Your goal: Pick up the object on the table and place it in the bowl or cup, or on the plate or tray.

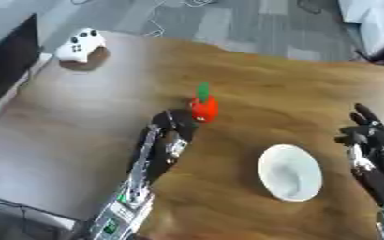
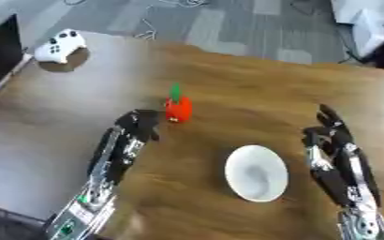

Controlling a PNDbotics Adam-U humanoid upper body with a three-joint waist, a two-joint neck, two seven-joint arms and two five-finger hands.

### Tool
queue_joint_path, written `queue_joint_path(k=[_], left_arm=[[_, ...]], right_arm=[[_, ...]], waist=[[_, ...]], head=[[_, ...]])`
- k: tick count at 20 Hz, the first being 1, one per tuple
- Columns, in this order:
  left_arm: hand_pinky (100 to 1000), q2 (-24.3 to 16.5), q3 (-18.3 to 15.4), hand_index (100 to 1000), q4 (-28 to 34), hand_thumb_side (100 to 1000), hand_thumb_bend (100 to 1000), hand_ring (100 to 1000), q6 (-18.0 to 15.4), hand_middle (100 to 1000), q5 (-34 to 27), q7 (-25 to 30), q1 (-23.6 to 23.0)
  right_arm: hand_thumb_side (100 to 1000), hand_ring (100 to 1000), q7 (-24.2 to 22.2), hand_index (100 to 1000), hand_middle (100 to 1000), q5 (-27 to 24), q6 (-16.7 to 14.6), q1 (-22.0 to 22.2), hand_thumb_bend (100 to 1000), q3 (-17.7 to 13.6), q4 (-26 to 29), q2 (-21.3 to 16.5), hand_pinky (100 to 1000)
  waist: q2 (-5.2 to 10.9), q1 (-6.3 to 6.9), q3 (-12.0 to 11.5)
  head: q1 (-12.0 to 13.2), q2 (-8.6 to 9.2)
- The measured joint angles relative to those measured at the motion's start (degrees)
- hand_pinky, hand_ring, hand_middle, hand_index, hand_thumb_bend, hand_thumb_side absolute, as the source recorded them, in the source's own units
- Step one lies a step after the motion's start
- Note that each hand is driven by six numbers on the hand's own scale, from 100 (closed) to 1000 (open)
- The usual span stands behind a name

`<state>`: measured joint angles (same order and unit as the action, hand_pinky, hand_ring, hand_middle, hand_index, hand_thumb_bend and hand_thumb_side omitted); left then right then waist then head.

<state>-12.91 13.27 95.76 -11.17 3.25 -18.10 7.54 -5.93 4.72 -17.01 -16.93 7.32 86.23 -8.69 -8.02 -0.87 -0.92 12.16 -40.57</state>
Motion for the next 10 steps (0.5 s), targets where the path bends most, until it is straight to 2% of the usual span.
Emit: queue_joint_path(k=[2,6,10], left_arm=[[1000,-1.50,-0.05,669,-0.26,769,708,512,0.64,725,1.69,0.58,0.72],[1000,-5.94,-0.50,683,-0.20,756,690,519,2.49,736,8.92,2.66,3.45],[1000,-9.44,-0.74,681,0.07,693,728,522,3.82,728,13.75,3.76,6.21]], right_arm=[[386,1000,-0.07,659,1000,0.00,-0.06,0.00,157,0.01,-0.02,-0.11,691],[388,1000,-0.20,659,1000,0.00,-0.17,0.00,156,0.05,-0.06,-0.51,691],[388,1000,-0.53,659,1000,0.00,-0.17,-0.01,155,0.35,-0.39,-0.70,691]], waist=[[0.00,0.01,0.07],[0.00,0.01,0.29],[0.00,0.01,0.51]], head=[[0.11,-0.80],[0.75,-1.78],[1.16,-2.26]])
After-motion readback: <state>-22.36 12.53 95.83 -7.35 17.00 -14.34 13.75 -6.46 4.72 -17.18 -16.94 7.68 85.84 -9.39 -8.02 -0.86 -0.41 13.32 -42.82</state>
